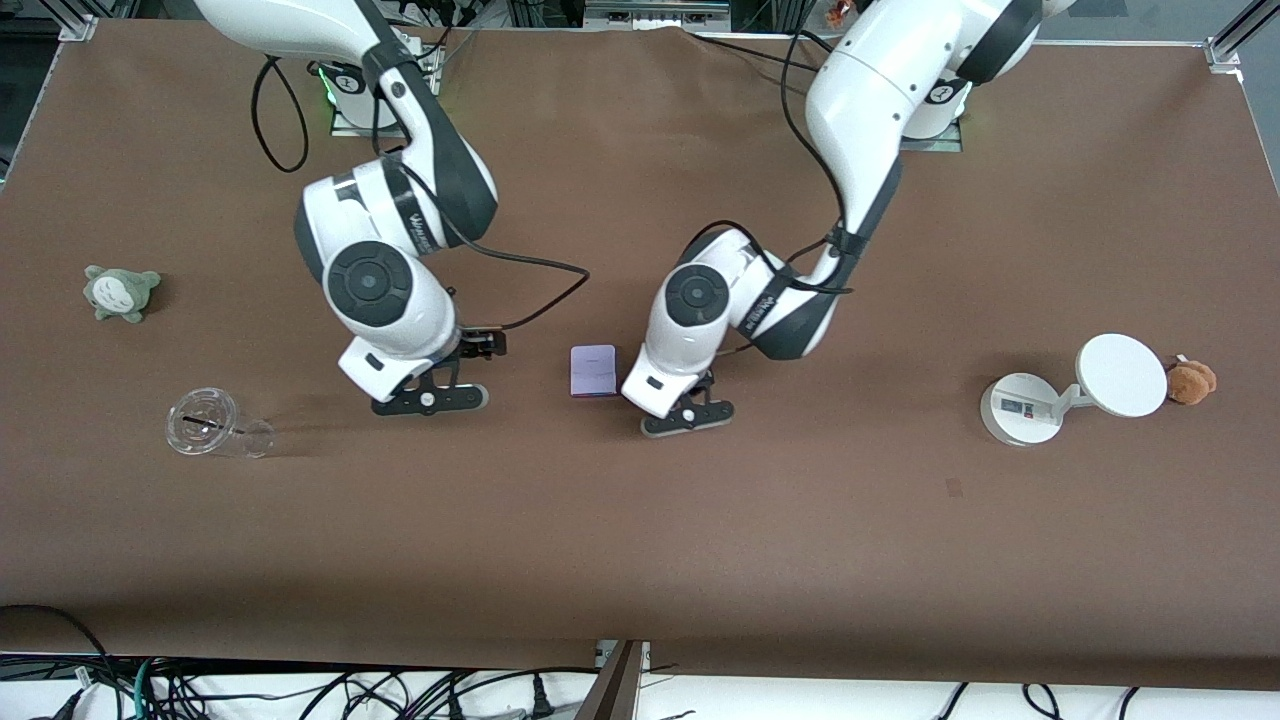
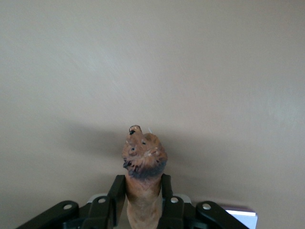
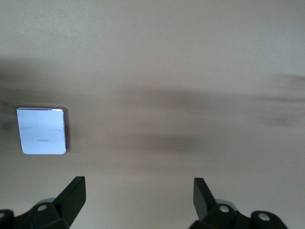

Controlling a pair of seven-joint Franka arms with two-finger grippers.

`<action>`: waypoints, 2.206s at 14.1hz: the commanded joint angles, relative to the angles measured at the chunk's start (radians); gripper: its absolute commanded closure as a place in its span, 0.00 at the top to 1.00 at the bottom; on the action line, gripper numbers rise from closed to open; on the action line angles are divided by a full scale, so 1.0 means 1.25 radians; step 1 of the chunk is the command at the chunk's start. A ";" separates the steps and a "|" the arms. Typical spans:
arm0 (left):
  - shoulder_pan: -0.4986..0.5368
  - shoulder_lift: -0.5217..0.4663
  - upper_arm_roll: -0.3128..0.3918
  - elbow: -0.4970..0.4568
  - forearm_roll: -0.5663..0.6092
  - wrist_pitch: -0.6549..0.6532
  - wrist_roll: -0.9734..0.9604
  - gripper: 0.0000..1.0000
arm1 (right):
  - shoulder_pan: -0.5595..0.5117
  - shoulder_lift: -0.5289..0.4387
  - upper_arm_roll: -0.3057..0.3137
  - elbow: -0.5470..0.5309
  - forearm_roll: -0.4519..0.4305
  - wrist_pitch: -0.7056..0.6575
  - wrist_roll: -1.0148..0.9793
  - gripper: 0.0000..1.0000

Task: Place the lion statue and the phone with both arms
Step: 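Lift the lion with the left gripper while the right gripper grasps the phone, then carry the lion toward the white lamp while the right gripper lifts the phone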

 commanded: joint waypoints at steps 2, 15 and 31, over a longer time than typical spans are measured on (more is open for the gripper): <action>0.066 -0.080 -0.010 -0.041 0.024 -0.077 0.141 0.00 | 0.024 0.032 -0.003 0.007 0.048 0.047 0.020 1.00; 0.531 -0.298 -0.149 -0.426 -0.001 -0.005 0.641 0.00 | 0.126 0.185 0.012 0.007 0.086 0.285 0.230 1.00; 0.608 -0.219 -0.141 -0.401 0.011 0.006 0.720 0.00 | 0.160 0.256 0.018 0.000 0.095 0.370 0.228 1.00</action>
